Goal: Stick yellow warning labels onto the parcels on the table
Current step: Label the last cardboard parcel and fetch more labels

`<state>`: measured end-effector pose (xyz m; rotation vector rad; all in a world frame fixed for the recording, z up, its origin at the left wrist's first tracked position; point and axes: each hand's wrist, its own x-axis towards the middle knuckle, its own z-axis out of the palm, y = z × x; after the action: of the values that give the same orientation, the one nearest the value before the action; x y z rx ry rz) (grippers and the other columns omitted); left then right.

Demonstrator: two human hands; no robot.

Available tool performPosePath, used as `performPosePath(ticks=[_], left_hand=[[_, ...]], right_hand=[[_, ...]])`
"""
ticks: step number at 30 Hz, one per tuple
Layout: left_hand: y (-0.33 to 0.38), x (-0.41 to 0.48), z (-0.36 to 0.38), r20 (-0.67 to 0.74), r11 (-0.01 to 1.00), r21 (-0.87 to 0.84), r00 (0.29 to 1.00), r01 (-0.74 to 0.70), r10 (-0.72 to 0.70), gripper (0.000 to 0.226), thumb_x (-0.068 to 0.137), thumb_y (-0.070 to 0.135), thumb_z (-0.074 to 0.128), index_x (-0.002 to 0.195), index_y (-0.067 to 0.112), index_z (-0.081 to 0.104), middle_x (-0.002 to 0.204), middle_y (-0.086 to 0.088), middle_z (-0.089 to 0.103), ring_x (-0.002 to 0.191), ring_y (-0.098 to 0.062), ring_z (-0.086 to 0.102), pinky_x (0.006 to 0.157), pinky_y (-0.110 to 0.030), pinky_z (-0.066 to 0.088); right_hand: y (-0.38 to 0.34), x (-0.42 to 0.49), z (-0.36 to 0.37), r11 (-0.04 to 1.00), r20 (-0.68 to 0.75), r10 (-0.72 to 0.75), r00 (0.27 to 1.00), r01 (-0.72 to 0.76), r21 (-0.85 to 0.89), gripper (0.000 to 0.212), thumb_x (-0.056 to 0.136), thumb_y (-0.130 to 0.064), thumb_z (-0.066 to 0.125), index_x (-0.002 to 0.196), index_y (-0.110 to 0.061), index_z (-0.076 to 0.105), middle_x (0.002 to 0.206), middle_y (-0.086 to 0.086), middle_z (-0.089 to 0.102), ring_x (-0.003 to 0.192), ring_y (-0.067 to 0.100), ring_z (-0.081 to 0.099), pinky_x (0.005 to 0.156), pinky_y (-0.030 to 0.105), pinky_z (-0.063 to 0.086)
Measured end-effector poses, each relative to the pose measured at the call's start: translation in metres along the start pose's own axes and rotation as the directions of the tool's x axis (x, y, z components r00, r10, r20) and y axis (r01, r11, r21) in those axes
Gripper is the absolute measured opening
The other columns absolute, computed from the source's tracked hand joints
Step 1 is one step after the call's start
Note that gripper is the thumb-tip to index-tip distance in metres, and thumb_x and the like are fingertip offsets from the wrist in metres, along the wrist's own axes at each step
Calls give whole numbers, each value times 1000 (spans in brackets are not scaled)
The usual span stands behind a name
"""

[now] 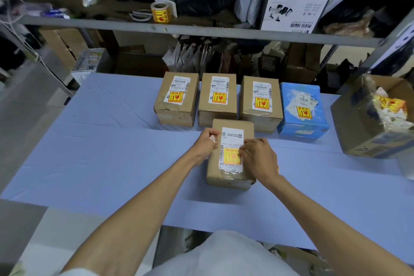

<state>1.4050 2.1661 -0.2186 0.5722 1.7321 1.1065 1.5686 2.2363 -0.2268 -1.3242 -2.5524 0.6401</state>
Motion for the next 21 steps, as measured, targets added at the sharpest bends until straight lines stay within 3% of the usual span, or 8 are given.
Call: performPosePath(ticks=[4, 7, 10, 13, 16, 19, 21], left_hand=[[19, 2, 4, -28, 995, -11, 994, -103, 102, 18, 95, -2, 43, 105, 10, 51, 105, -4, 54, 95, -13, 52, 75, -16, 44], [32, 5, 8, -31, 978, -111, 984, -177, 174, 21, 100, 0, 31, 110, 1, 50, 102, -11, 57, 87, -14, 60, 77, -16, 52], [44, 1, 14, -16, 966, -132, 975, -223, 223, 23, 103, 7, 30, 117, -2, 46, 97, -15, 60, 78, -14, 64, 68, -16, 56], [53, -3, 19, 26, 968, -70, 970, -239, 242, 19, 102, 11, 37, 114, -1, 46, 101, -17, 63, 79, -17, 67, 63, -16, 56], [55, 0, 22, 58, 952, 25, 951, -305, 303, 25, 100, 11, 46, 112, -5, 62, 100, -18, 69, 87, -21, 68, 69, -20, 58], [57, 4, 22, -90, 907, 224, 919, -356, 383, 15, 87, 22, 69, 95, 11, 74, 80, -5, 72, 79, -18, 68, 70, -33, 58], [62, 5, 22, -115, 894, 241, 904, -378, 413, 17, 75, 27, 80, 88, 19, 74, 66, 3, 66, 69, -13, 64, 70, -34, 57]], right_hand=[[-22, 16, -12, 963, -86, 57, 995, -33, 267, 22, 89, -22, 64, 110, -16, 68, 109, -1, 69, 98, 13, 61, 81, 33, 51], [-39, 28, -28, 917, -139, 17, 990, 40, 398, 18, 86, -19, 67, 103, -14, 71, 93, -4, 72, 79, 7, 64, 73, 28, 55], [-51, 34, -43, 868, -180, -22, 983, 108, 485, 16, 85, -14, 69, 101, -13, 71, 85, -4, 70, 77, 4, 64, 69, 15, 52], [-57, 36, -51, 856, -208, -48, 977, 147, 495, 16, 86, -12, 68, 102, -12, 70, 85, -3, 69, 76, -1, 62, 66, 5, 48], [-55, 40, -54, 859, -217, -16, 976, 124, 497, 11, 84, -10, 70, 95, -9, 72, 82, -3, 69, 75, -2, 61, 65, 6, 48], [-49, 43, -56, 851, -222, 29, 975, 92, 517, 6, 81, -10, 72, 86, -9, 74, 78, 0, 70, 76, 7, 66, 68, 17, 54], [-46, 43, -60, 845, -234, 70, 970, 67, 531, 6, 81, -6, 69, 84, -9, 73, 74, -2, 68, 73, 6, 65, 65, 12, 51]])
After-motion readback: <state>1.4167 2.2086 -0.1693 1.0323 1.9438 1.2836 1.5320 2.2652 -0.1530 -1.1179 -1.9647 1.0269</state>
